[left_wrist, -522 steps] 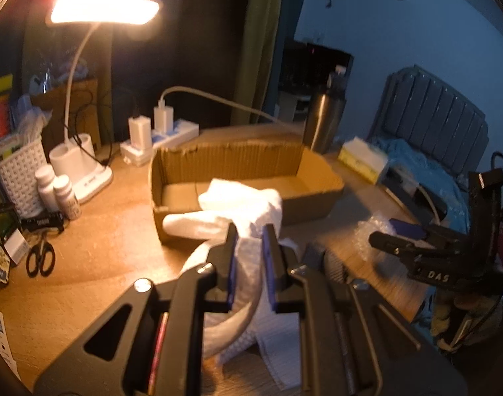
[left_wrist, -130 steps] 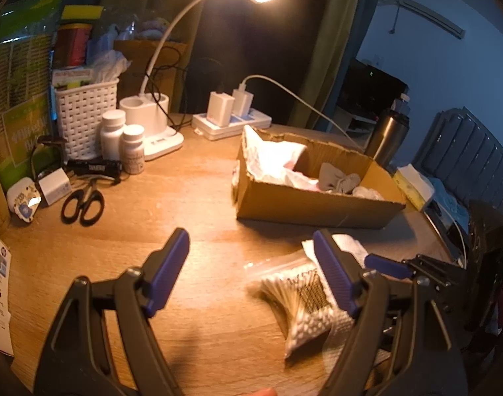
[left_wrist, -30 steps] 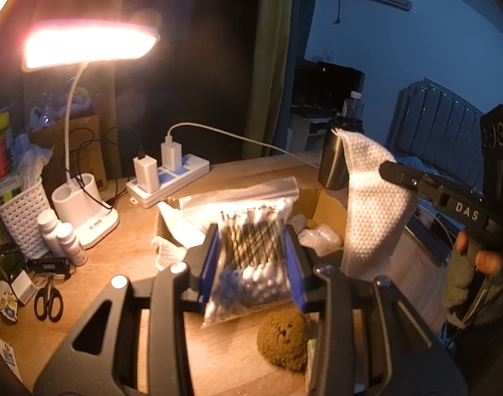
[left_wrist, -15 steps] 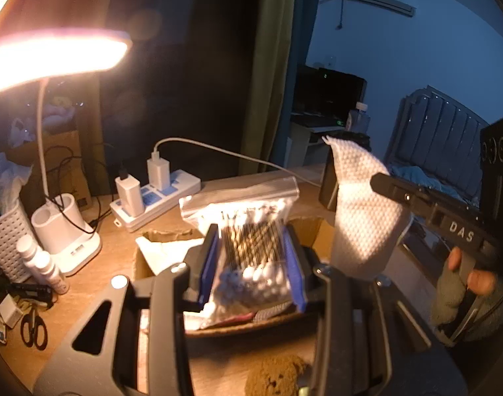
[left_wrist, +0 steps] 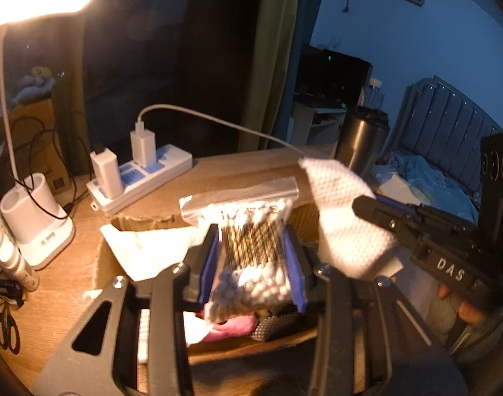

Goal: Organize soft objects
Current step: 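Lower the towel and swab bag into the box and open both tools, then withdraw both tools from the box toward the fuzzy ball and tissue pack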

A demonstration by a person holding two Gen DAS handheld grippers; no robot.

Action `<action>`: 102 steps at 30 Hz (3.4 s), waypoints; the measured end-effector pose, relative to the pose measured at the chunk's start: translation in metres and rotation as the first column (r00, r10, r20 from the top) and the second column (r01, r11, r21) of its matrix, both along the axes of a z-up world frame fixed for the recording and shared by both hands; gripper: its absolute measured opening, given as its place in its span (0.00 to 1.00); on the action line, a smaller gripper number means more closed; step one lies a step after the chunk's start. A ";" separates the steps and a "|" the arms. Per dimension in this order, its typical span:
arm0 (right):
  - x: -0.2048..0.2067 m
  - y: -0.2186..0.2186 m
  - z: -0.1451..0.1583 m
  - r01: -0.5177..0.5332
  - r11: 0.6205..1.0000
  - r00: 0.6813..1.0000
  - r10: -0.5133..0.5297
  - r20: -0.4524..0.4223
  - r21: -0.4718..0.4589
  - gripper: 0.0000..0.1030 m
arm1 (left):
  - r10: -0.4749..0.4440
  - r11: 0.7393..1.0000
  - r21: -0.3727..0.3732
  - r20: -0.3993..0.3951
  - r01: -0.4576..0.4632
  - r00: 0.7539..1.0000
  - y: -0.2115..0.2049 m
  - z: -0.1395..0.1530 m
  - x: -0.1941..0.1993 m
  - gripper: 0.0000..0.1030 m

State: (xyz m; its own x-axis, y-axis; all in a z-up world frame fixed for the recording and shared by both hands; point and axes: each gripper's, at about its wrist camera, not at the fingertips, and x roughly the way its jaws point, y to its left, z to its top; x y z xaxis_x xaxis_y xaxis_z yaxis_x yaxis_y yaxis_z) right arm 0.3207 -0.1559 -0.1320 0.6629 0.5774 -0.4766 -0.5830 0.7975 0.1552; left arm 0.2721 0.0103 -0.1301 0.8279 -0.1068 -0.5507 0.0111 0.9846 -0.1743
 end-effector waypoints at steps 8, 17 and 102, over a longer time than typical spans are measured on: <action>0.003 0.011 -0.020 -0.012 0.999 0.998 0.009 -0.069 -0.043 0.14 | 0.001 1.000 -0.008 -0.043 -0.001 0.999 0.002 -0.017 0.011 0.37; 0.011 0.017 -0.038 0.003 0.996 0.990 -0.015 -0.140 -0.090 0.14 | -0.034 0.999 -0.002 -0.104 0.034 0.994 0.000 -0.028 0.018 0.37; -0.175 0.023 0.003 0.085 0.983 0.996 -0.082 0.023 -0.165 0.68 | 0.106 0.994 -0.038 0.081 -0.103 0.991 0.039 0.018 -0.196 0.73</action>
